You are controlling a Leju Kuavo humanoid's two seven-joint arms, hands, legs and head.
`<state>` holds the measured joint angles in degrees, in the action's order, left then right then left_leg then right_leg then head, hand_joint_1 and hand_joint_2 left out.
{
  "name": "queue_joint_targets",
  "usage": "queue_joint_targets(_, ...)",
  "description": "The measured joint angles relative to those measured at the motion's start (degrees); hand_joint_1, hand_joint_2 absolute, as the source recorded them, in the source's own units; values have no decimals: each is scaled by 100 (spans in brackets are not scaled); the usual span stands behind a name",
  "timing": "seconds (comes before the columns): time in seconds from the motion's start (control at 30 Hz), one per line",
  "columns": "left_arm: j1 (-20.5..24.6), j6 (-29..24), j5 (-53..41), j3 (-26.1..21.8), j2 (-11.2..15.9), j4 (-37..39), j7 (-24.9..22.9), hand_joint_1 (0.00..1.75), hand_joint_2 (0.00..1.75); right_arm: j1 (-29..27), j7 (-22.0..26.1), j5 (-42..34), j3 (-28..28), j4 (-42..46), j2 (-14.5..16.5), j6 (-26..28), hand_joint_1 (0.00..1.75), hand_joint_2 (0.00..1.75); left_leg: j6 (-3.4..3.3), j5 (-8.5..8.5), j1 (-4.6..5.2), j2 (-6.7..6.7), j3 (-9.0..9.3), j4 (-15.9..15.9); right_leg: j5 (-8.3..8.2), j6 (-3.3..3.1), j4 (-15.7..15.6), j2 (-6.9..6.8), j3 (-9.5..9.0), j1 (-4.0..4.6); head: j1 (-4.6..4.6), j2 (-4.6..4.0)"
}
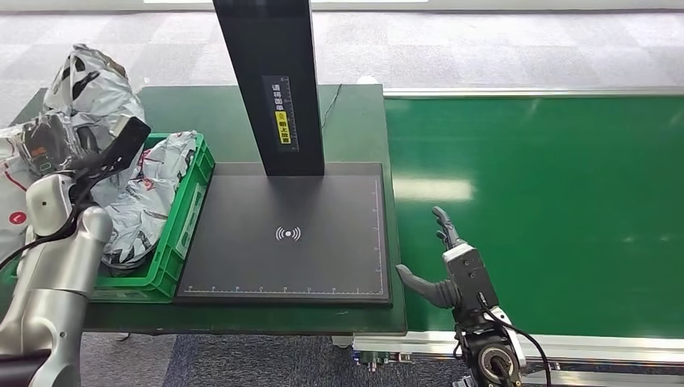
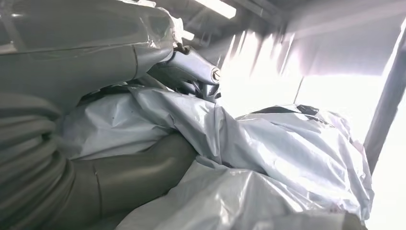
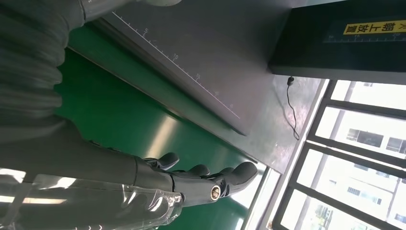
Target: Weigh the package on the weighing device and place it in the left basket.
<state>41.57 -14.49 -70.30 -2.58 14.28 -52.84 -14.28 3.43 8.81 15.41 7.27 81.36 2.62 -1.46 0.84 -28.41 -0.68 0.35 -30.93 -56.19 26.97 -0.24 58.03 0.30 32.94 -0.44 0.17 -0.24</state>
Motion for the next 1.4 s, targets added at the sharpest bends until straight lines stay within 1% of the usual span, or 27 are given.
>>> queue_joint_targets(0.13, 103, 560, -74, 7, 55, 745, -104, 175, 175, 75, -71, 7, 4, -40, 3, -7, 0, 175, 0, 0, 1, 0, -5, 0, 1, 0, 0, 0, 4, 0, 0, 1)
queue_joint_targets(0.23, 98, 1164, -130, 69, 46, 988, -120, 175, 175, 123, -95, 21, 5, -71, 10, -13, 0, 175, 0, -1, 1, -1, -6, 0, 1, 0, -1, -1, 4, -1, 1, 1)
queue_joint_targets(0.33, 85, 1443, -113, 150, 27, 1073, -74, 175, 175, 150, -98, 26, 4, -100, 21, -20, 0, 175, 0, -1, 1, -1, -4, 0, 1, 0, -1, -1, 2, -2, 0, 1)
queue_joint_targets(0.47, -36, 1918, 250, 315, -10, 888, 132, 175, 175, 154, -111, 51, 1, -110, 22, -26, 0, 175, 0, 0, 1, -7, 0, 0, 1, 0, -1, -5, -1, -2, -1, 2)
queue_joint_targets(0.6, -263, 1987, 612, 481, -76, 416, 183, 175, 175, 131, -133, 81, -4, -104, 22, -32, 0, 175, 0, 0, 1, -12, -1, 0, 1, 0, -1, -13, -4, -2, 1, 1)
queue_joint_targets(0.8, -442, 2056, 745, 613, -89, 20, 142, 175, 175, 89, -146, 92, -35, -102, 24, -75, 0, 175, 0, 0, 4, -14, -2, -1, 1, 0, -2, -16, -5, -5, 0, 1)
queue_joint_targets(0.83, -456, 2059, 749, 622, -89, -17, 141, 148, 175, 88, -147, 92, -40, -102, 25, -78, 0, 175, 0, 0, 5, -14, -2, -1, 1, 0, -2, -16, -5, -5, 0, 1)
queue_joint_targets(0.93, -489, 1978, 811, 655, -90, -99, 185, 17, 175, 86, -147, 92, -51, -101, 25, -79, 0, 175, 0, 0, 5, -14, -1, -1, 1, 0, -2, -16, -5, -5, 1, 1)
queue_joint_targets(0.97, -515, 1830, 907, 665, -96, -148, 264, 0, 175, 80, -148, 93, -56, -95, 25, -79, 0, 175, 0, 0, 5, -14, -1, -2, 1, 0, -2, -16, -4, -5, 0, 1)
queue_joint_targets(1.07, -704, 1000, 1536, 679, -174, -531, 729, 0, 175, 25, -152, 94, -82, -23, 25, -79, 0, 175, 0, 0, 5, -14, -3, -2, 1, 0, -2, -16, -3, -5, 1, 2)
queue_joint_targets(1.13, -897, 450, 2136, 691, -273, -977, 1096, 0, 175, -33, -157, 92, -90, 37, 25, -76, 0, 175, -1, -2, 5, -10, -4, -2, 1, 0, -2, -12, -1, -5, 1, 2)
queue_joint_targets(1.2, -1117, 34, 2683, 729, -392, -1469, 1414, 0, 175, -83, -156, 77, -92, 78, 25, -66, 0, 175, -1, -4, 6, -7, -5, -2, 1, 1, -3, -10, 1, -6, -1, 2)
queue_joint_targets(1.3, -1467, -371, 3071, 822, -576, -2087, 1750, 0, 175, -122, -150, 59, -93, 113, 25, -37, 0, 175, -3, -6, 6, -8, -6, -1, 2, 1, -5, -10, 3, -7, 0, 1)
queue_joint_targets(1.4, -1775, -632, 3319, 898, -718, -2528, 1989, 0, 175, -138, -145, 58, -93, 133, 25, -14, 0, 175, -3, -7, 6, -7, -6, -1, 2, 1, -6, -10, 3, -6, 0, 1)
